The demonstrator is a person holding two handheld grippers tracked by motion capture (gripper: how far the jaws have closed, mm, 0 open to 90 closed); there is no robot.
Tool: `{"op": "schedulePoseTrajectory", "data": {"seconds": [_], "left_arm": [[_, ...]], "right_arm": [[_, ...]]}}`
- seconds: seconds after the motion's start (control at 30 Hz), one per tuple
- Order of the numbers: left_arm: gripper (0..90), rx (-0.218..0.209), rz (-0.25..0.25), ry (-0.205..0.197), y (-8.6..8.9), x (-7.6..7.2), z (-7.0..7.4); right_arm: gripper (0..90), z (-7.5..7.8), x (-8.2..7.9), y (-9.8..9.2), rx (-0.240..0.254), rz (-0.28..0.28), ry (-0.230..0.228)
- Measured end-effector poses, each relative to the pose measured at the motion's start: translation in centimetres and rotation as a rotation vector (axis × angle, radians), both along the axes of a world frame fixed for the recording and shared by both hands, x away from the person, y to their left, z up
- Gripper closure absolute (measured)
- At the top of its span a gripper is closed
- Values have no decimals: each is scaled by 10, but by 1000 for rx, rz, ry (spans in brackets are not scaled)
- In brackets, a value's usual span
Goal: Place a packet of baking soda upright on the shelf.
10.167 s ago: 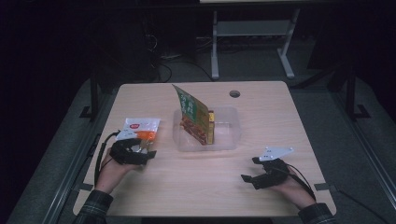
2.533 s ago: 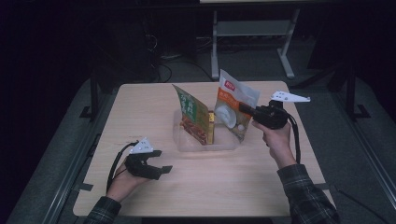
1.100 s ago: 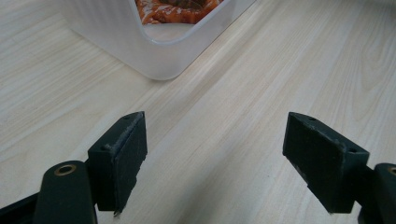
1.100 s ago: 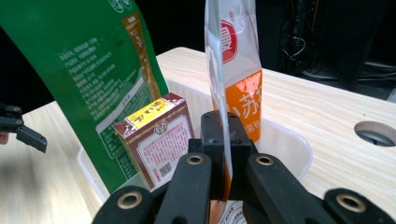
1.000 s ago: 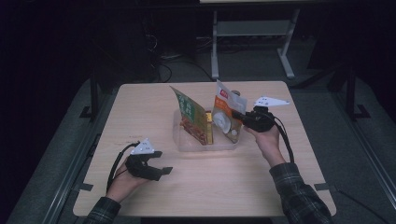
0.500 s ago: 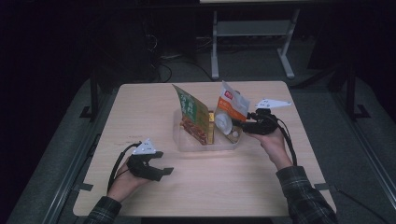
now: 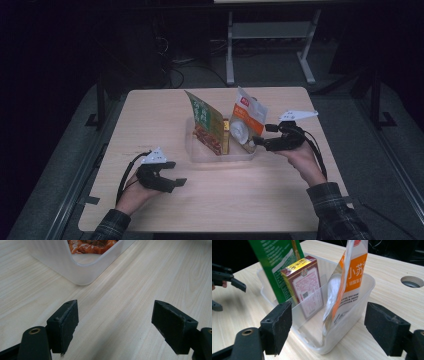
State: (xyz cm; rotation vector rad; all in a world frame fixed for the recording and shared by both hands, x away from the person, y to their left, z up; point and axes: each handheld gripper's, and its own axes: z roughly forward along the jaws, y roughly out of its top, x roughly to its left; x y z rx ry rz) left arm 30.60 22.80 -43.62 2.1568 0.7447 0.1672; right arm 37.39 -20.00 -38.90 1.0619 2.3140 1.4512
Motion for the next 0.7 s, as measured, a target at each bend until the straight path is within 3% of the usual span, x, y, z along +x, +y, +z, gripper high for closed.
{"op": "schedulePoseTrajectory", "data": {"seconds": [0.17, 0.3, 0.4, 0.47, 0.7], "left_arm": [[210, -1, -9, -5, 0, -3, 1], [210, -11, -15, -6, 0, -4, 2], [208, -6, -17, -4, 0, -5, 2], [207, -7, -17, -2, 0, -6, 3], [207, -22, -19, 8, 2, -13, 2]], "right_arm": [[201, -2, -12, -5, -15, 22, 8], [193, -5, -23, -6, -20, 31, -31], [179, -7, -30, -5, -49, 47, -10], [192, -9, -35, -5, -50, 54, -28], [184, -20, -51, -1, -74, 80, -11]]}}
